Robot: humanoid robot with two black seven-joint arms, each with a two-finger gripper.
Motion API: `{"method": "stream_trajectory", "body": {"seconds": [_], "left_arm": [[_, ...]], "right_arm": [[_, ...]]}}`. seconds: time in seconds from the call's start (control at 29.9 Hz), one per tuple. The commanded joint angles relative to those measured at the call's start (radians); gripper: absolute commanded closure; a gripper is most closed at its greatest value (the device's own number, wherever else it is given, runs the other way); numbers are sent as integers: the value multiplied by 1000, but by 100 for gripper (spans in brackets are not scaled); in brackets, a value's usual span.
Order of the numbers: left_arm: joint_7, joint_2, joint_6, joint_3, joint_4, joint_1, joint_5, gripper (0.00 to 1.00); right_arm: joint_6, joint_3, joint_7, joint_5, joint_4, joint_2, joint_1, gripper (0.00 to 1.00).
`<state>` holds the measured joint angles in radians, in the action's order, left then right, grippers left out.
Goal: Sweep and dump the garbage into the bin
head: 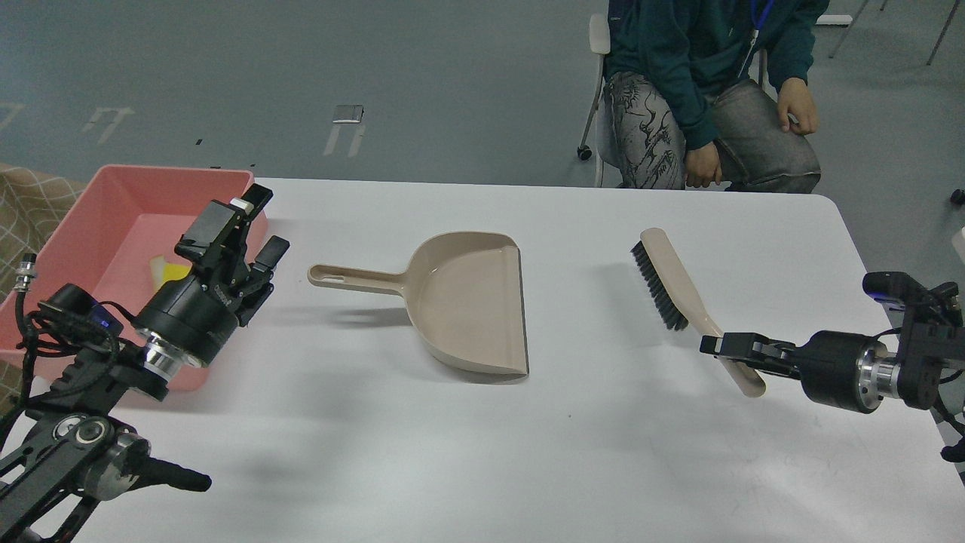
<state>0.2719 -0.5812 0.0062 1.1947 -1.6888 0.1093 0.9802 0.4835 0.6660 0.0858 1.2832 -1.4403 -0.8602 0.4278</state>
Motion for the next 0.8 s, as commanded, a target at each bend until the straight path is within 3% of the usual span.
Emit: {"method": "stream_trajectory", "body": {"seconds": [0.0,0.3,0.37,0.5,0.6,0.77], "left_arm": [[-6,1,5,-1,4,-34,-15,2],[-16,1,5,-3,11,-59,-25,2],[-20,1,5,-3,12,-62,-25,2],[-22,1,5,-1,14,-69,-26,2],[-22,1,5,-3,18,-82,-31,2],[-22,0,6,-1,20,-83,-31,2]], "right_arm": [[0,0,0,2,6,-8,-17,94],[-19,0,-5,2,9,-11,-24,73],[-23,0,-8,2,8,-11,-24,61],[-25,1,-11,1,9,-11,-24,48],[-25,1,-11,-1,9,-11,-24,30],[-25,9,-11,-4,5,-33,-24,15]]}}
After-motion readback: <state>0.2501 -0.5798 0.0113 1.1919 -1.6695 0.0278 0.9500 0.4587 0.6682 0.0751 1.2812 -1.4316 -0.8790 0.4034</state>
